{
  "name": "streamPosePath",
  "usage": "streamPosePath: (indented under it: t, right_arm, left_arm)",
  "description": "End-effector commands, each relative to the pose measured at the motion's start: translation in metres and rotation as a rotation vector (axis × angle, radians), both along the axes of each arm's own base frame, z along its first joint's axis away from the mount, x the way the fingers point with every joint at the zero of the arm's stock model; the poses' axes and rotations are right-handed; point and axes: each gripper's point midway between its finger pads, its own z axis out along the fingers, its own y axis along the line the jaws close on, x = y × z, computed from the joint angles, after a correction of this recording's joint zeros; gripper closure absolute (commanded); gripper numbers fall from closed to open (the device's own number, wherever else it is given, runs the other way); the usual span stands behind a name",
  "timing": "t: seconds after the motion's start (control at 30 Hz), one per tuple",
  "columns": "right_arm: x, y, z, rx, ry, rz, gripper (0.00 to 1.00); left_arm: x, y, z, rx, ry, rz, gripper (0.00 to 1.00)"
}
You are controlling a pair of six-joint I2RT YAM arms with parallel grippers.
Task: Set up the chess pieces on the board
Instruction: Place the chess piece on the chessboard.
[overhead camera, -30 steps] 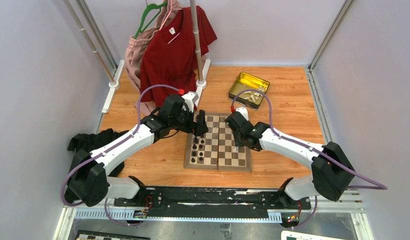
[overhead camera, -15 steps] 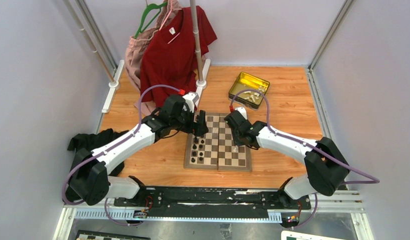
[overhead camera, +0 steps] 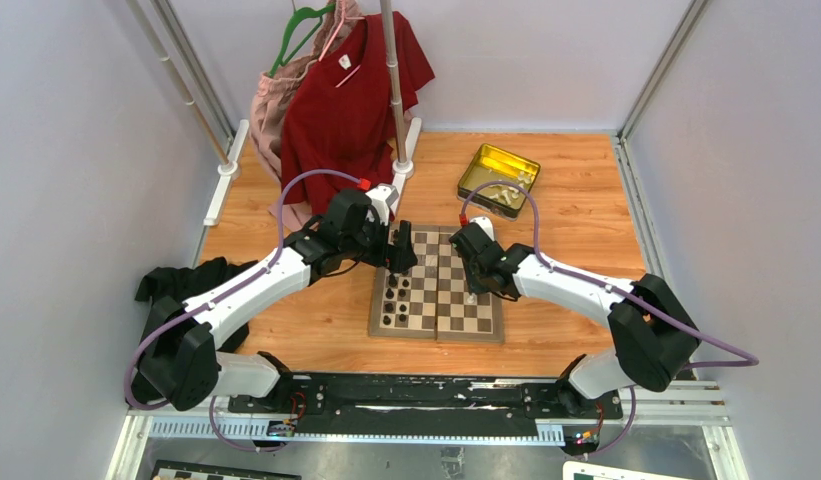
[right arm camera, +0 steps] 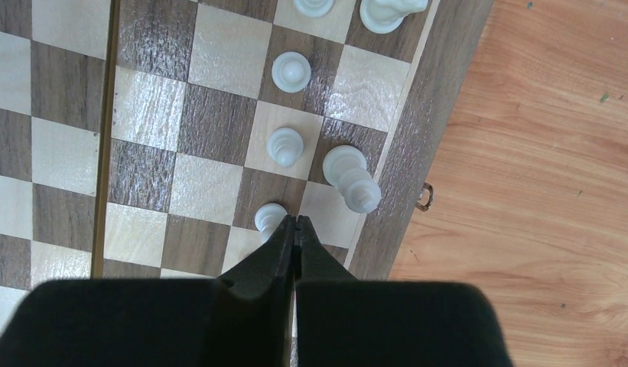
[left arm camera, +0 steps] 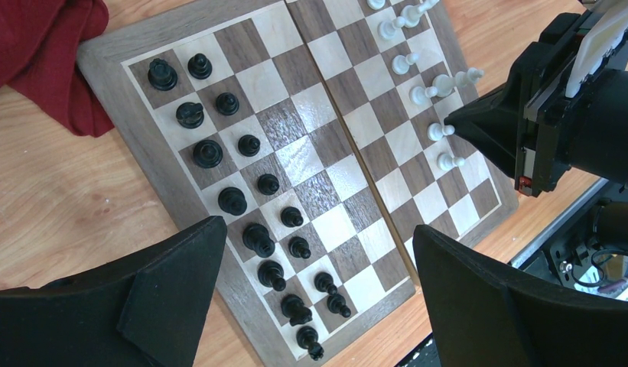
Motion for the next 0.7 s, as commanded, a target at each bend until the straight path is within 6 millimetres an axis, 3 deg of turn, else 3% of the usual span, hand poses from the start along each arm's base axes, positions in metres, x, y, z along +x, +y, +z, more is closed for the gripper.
streamPosePath:
  t: [0.0,0.27,0.4,0.5,0.67]
  right_arm:
    - [-0.001,-0.006,-0.006,-0.012,0.008,-0.012,1.0]
    - [-0.002,-0.007,-0.007,-0.01,0.011,-0.015,1.0]
    - [0.002,-0.01,0.004,-0.021,-0.016,-0.023,1.0]
    - [0.007,-0.011,0.023,-0.019,-0.05,-0.026,1.0]
    - [0.023,-0.01,0.079,0.0,-0.156,-0.036,0.95]
  left_arm:
    - [0.0,-0.003,-0.001,-0.003,-0.004,-0.015,0.02]
    - [0.0,-0.003,-0.002,-0.005,-0.002,-0.014,0.02]
    - [0.0,-0.003,-0.001,-0.006,-0.006,-0.014,0.02]
    - [0.001,-0.002,0.001,0.0,-0.012,-0.012,0.02]
    - [0.003,0.001,0.01,0.01,-0.035,-0.008,0.02]
